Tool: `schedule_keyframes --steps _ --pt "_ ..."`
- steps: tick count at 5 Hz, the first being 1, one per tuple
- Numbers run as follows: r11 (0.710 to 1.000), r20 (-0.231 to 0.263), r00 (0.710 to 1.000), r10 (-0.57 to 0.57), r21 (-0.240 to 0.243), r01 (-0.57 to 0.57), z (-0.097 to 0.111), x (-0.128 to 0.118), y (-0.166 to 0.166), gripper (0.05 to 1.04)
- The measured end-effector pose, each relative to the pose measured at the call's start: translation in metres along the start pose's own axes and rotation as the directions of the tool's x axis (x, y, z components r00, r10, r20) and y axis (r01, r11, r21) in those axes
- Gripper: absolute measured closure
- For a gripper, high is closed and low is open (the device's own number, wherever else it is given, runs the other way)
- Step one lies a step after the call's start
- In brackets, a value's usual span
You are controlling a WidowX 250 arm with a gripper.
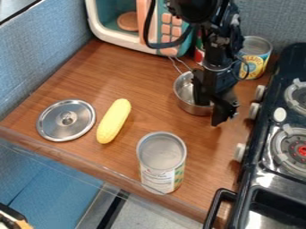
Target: Moved the silver pot from right to the upper left of table
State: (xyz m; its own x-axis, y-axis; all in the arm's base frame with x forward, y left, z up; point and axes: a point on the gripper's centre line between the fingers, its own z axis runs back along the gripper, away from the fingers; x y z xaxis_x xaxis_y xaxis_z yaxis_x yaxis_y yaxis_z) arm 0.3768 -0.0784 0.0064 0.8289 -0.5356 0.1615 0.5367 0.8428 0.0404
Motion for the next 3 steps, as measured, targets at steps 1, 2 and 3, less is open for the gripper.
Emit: schedule_keyframes --steps 1,2,3 --pt "1.0 -0.005 1.0 -0.009 -0.003 0.009 -0.004 -0.0043 -0.0017 0.715" --pt "1.0 -0.012 1.0 -0.006 0.001 0.007 -0.0055 -0.0074 -0.0018 0.925" --pt "1.0 -0.006 1.0 -0.013 0.002 0.013 -0.0038 -0.0083 -0.0029 0.995"
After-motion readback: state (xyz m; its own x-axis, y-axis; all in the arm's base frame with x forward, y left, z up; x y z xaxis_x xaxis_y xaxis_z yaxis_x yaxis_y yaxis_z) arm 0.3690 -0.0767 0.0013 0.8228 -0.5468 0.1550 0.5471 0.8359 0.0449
